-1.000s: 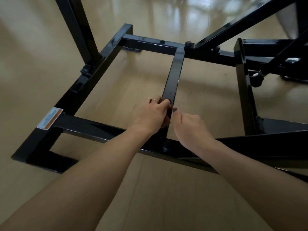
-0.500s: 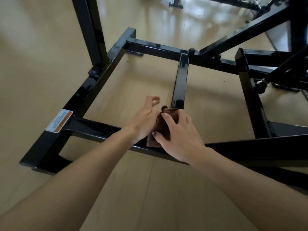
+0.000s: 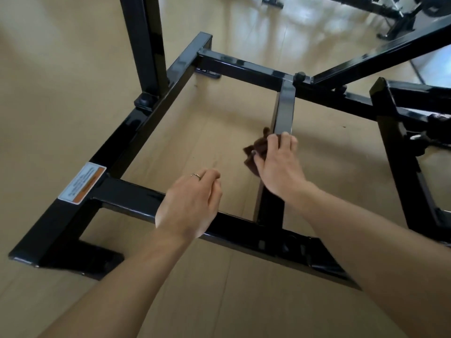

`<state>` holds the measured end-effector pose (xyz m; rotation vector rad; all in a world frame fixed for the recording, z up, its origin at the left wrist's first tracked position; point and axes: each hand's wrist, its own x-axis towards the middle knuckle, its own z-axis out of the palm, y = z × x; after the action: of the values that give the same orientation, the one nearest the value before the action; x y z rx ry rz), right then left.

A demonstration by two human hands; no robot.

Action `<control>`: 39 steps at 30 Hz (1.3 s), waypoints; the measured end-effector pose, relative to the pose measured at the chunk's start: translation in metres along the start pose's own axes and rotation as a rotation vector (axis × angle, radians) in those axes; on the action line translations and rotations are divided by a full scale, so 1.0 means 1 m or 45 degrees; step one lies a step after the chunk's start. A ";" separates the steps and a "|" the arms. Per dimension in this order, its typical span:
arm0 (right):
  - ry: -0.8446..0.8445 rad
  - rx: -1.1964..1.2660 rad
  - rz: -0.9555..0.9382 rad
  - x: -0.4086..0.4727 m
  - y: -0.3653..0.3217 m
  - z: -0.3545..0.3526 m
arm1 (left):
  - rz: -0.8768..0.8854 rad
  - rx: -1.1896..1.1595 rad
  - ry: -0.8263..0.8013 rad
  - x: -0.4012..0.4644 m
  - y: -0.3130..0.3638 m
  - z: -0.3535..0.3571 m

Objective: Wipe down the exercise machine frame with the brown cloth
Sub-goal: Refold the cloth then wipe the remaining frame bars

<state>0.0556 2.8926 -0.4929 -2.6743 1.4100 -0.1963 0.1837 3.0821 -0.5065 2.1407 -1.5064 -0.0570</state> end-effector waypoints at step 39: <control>-0.158 -0.068 0.073 0.008 -0.012 -0.009 | -0.279 0.064 -0.156 0.005 0.003 0.000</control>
<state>0.0687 2.8927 -0.4815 -2.6324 1.4719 0.0125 0.1834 3.0771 -0.5040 2.3733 -1.3449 -0.2332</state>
